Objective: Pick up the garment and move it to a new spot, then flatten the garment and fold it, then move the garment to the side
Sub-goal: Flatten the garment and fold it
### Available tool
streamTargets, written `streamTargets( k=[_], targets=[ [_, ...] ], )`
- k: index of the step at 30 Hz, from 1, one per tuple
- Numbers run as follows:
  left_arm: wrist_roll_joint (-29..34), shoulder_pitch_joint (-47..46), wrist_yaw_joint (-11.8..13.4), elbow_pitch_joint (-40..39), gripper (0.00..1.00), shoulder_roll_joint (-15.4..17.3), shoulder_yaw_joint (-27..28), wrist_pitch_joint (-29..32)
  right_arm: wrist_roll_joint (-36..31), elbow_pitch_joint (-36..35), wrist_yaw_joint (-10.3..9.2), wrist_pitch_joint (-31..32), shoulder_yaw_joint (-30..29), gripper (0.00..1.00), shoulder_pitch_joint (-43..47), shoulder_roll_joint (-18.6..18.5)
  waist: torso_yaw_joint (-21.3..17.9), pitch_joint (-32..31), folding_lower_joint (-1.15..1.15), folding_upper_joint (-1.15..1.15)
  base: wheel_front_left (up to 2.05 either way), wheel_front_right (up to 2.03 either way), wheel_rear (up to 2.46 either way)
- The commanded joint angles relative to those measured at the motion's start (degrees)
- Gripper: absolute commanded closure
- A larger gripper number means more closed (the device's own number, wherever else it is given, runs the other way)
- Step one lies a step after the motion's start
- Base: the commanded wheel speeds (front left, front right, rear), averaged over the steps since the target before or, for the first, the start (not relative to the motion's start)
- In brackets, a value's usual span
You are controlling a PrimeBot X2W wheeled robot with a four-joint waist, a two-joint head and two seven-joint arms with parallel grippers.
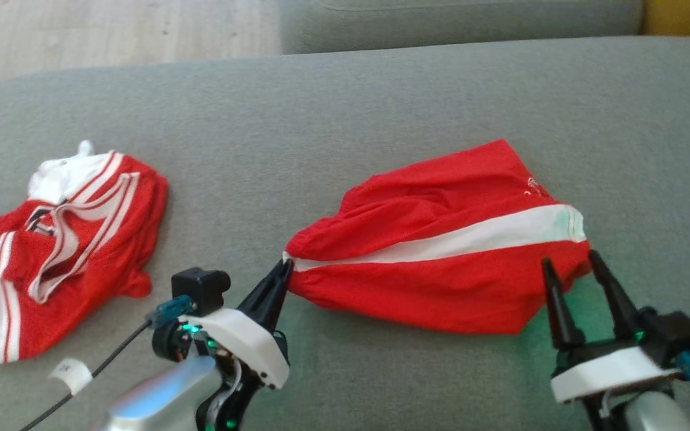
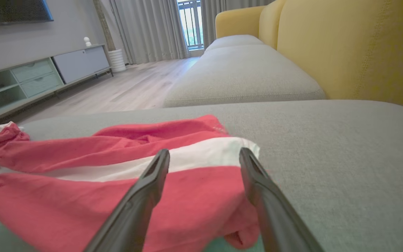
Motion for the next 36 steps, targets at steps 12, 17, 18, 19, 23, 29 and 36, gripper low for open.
streamTargets(
  k=[12,17,18,19,23,29,36],
  targets=[
    [9.64,-0.49,1.42,4.49,1.0,1.74,8.05,-1.21,21.11,11.63,0.43,-0.57,13.4,0.0,-11.57,-11.89,4.02,-0.02,0.0,0.0,0.0,0.0,0.0],
    [12.05,0.0,0.88,5.98,1.0,0.92,9.53,-1.22,30.08,13.11,0.43,2.74,22.97,0.0,-15.38,-16.73,4.63,-0.13,0.0,0.0,0.0,0.0,0.0],
    [12.35,0.11,0.73,6.26,1.0,0.69,9.72,-1.22,31.18,13.56,0.43,3.19,24.32,0.0,-16.08,-17.56,4.76,-0.18,0.0,0.0,0.0,0.0,0.0],
    [12.61,0.18,0.58,6.53,1.0,0.47,9.89,-1.22,32.27,14.03,0.43,3.52,25.49,0.0,-16.71,-18.19,4.89,-0.22,0.0,0.0,0.0,0.0,0.0],
    [13.51,0.35,-0.04,7.49,1.0,-0.3,10.45,-1.22,36.02,15.5,0.43,4.41,29.71,0.0,-18.87,-19.77,5.33,-0.27,0.0,0.0,0.0,0.0,0.0],
    [14.33,0.43,-1.12,8.9,1.0,-1.45,10.64,-1.22,41.09,17.09,0.43,4.47,35.22,0.0,-20.96,-20.68,6.19,-0.43,0.0,0.0,0.0,0.0,0.0],
    [14.8,0.42,-1.9,10.27,1.0,-2.47,10.91,-1.22,43.87,20.14,0.43,2.61,38.92,0.55,-22.74,-21.16,6.76,-0.85,0.0,0.0,0.0,0.0,0.0]
  ],
)
